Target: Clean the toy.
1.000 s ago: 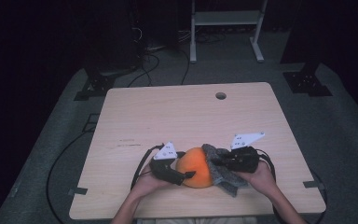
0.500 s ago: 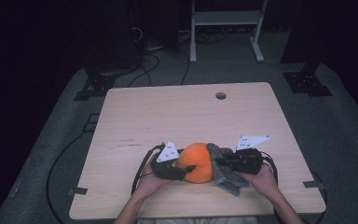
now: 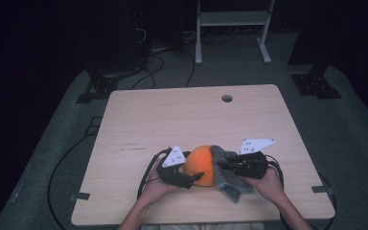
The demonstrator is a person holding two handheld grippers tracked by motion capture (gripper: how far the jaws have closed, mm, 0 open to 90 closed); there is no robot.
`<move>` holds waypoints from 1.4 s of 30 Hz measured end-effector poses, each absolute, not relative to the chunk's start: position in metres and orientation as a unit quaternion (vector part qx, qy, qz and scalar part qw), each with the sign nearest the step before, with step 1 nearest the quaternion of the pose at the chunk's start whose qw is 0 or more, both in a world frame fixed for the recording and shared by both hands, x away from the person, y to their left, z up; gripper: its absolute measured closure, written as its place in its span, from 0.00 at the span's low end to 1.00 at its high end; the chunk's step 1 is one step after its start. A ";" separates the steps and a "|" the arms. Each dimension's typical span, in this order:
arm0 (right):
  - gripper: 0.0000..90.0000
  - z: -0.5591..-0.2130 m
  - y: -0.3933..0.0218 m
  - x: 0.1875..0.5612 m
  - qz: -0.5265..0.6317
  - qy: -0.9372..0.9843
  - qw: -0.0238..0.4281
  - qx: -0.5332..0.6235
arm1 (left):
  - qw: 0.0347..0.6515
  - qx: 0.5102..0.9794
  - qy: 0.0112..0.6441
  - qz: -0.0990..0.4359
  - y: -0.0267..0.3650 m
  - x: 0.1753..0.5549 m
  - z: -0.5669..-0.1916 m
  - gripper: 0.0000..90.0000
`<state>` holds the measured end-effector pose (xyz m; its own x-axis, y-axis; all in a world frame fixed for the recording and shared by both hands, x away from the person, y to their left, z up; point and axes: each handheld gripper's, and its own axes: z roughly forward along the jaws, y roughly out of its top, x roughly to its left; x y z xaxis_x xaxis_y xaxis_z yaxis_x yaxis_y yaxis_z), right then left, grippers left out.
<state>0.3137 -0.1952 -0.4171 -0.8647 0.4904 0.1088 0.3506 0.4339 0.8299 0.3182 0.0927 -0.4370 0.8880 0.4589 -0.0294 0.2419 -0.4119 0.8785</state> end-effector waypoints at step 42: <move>0.87 -0.402 -0.177 0.310 0.484 0.840 0.086 0.231 | 0.525 0.810 0.248 0.080 0.110 0.329 -0.441 0.36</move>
